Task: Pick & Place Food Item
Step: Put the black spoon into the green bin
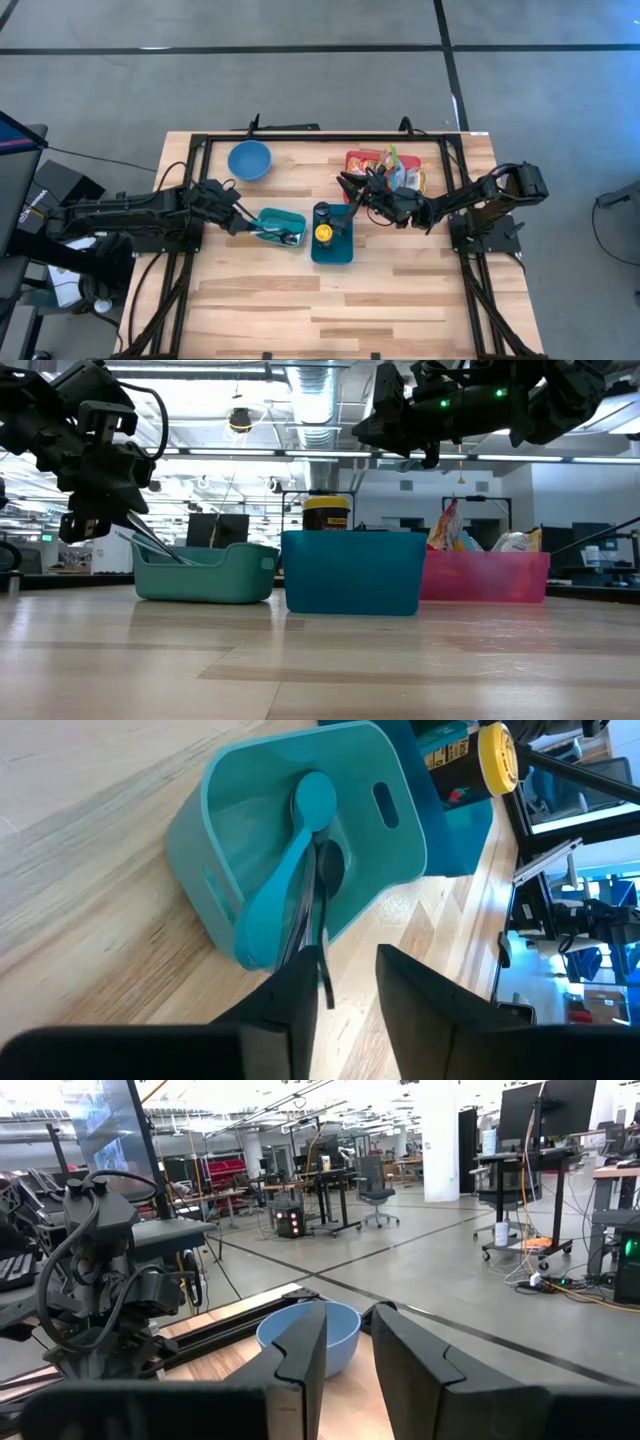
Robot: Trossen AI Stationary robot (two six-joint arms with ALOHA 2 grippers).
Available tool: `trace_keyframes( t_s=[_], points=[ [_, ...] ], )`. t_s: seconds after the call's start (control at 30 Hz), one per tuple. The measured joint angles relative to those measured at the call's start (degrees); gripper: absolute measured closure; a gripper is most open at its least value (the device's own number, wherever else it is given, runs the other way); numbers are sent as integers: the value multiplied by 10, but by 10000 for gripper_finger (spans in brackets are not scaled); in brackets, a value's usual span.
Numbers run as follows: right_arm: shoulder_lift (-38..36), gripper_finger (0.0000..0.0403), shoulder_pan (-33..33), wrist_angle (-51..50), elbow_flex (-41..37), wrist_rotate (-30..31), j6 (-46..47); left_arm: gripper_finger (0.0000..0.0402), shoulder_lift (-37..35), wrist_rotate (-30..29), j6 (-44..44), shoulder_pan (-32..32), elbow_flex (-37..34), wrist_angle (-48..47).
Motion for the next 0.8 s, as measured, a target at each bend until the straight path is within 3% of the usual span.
trace_keyframes(
  t_s=[0.33,0.8],
  points=[
    [0,324,0,0,0,0,0,280,0,-15,5,0,0,11],
    [0,324,0,0,0,0,0,259,0,48,2,0,0,9]
  ],
)
